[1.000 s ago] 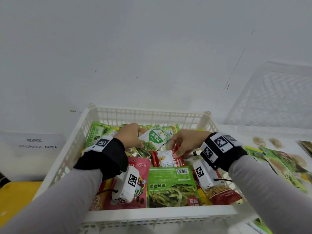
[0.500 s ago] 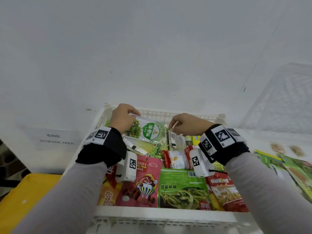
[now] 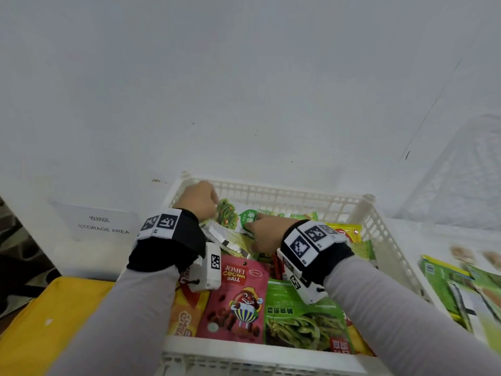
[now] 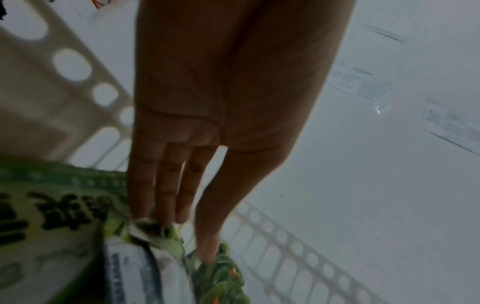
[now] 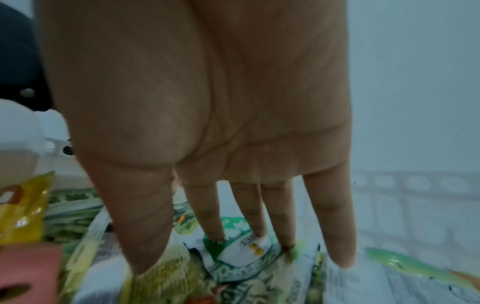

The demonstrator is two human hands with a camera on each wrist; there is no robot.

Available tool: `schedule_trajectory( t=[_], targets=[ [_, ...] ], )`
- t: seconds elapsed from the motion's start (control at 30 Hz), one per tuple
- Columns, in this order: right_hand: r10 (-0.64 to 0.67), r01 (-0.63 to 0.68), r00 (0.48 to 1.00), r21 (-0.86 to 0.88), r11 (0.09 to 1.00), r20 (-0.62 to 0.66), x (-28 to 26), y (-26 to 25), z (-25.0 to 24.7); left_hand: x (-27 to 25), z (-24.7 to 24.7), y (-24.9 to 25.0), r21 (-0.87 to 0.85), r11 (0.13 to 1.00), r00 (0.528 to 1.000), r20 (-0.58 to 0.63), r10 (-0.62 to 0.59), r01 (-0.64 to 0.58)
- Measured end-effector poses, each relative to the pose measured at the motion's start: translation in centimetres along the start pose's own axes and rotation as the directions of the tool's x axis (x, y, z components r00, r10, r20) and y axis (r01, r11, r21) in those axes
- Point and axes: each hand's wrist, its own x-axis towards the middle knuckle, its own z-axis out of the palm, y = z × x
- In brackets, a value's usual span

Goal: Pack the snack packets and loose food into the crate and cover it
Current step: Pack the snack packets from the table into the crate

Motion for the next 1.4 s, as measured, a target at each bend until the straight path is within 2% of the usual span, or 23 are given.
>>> schedule_trajectory(
  t=[0.07,0.2,0.3,0.43,0.53,0.6,0.67,0.7,0.77,0.83,0.9,0.97,1.2,1.3,1.4],
  targets=[
    [0.01,-0.01,1.0,-0.021,1.0,0.01,0.4,-0.1,-0.2,-0.5,0.0,0.0,0.092,0.995,0.995,0.082,-0.054,0.046],
    [0.02,-0.019,1.0,-0.03,0.999,0.018,0.7,-0.3,-0.6,-1.1,-0.1,0.5,0.157,0.983,0.99,0.088,-0.111,0.096],
    [0.037,-0.034,0.998,-0.052,0.998,0.054,0.7,-0.1,-0.9,-1.4,-0.1,0.7,0.199,0.973,0.972,0.179,-0.153,0.117],
    [0.027,-0.026,0.999,-0.04,0.999,0.034,0.6,0.8,-0.5,-2.0,0.0,1.2,0.164,0.983,0.944,0.303,-0.127,0.08],
    [0.031,-0.03,0.999,-0.063,0.998,0.011,0.6,1.2,0.3,-2.0,0.3,1.1,0.144,0.988,0.941,0.322,-0.103,0.059],
    [0.024,-0.025,1.0,-0.039,0.999,-0.017,0.9,1.3,0.5,-1.7,0.3,1.1,0.096,0.995,0.967,0.251,-0.033,0.009],
    [0.031,-0.029,0.996,0.028,0.999,-0.086,1.0,1.5,0.5,-1.1,0.2,1.2,0.057,0.989,0.986,0.106,0.13,-0.136],
    [0.04,-0.034,0.992,0.051,0.998,-0.122,1.1,1.6,0.4,-0.8,0.2,1.3,0.029,0.977,0.976,0.062,0.21,-0.212],
    [0.037,-0.03,0.986,0.049,0.998,-0.161,1.2,1.4,0.8,-0.5,0.4,1.4,0.042,0.951,0.95,0.084,0.301,-0.305],
    [0.003,0.0,0.99,0.024,1.0,-0.139,1.4,1.1,1.2,-0.1,1.0,1.1,0.169,0.937,0.942,0.2,0.27,-0.305],
    [0.002,-0.002,0.998,-0.009,1.0,-0.061,1.7,1.1,1.4,0.0,1.2,0.6,0.289,0.922,0.936,0.311,0.165,-0.258],
    [0.026,-0.026,1.0,-0.045,0.999,-0.008,2.1,1.2,1.3,0.0,1.2,0.5,0.345,0.906,0.921,0.373,0.108,-0.246],
    [0.135,-0.136,0.988,-0.002,0.991,-0.074,2.5,0.4,3.6,-0.1,1.9,1.3,0.41,0.863,0.892,0.443,0.094,-0.295],
    [0.115,-0.115,0.992,0.001,0.993,-0.052,2.1,0.5,3.3,-0.2,2.0,1.5,0.441,0.838,0.872,0.483,0.08,-0.321],
    [0.066,-0.062,0.995,0.059,0.996,-0.074,1.3,0.9,2.2,-0.2,1.9,1.5,0.437,0.843,0.883,0.46,0.092,-0.315]
  ],
)
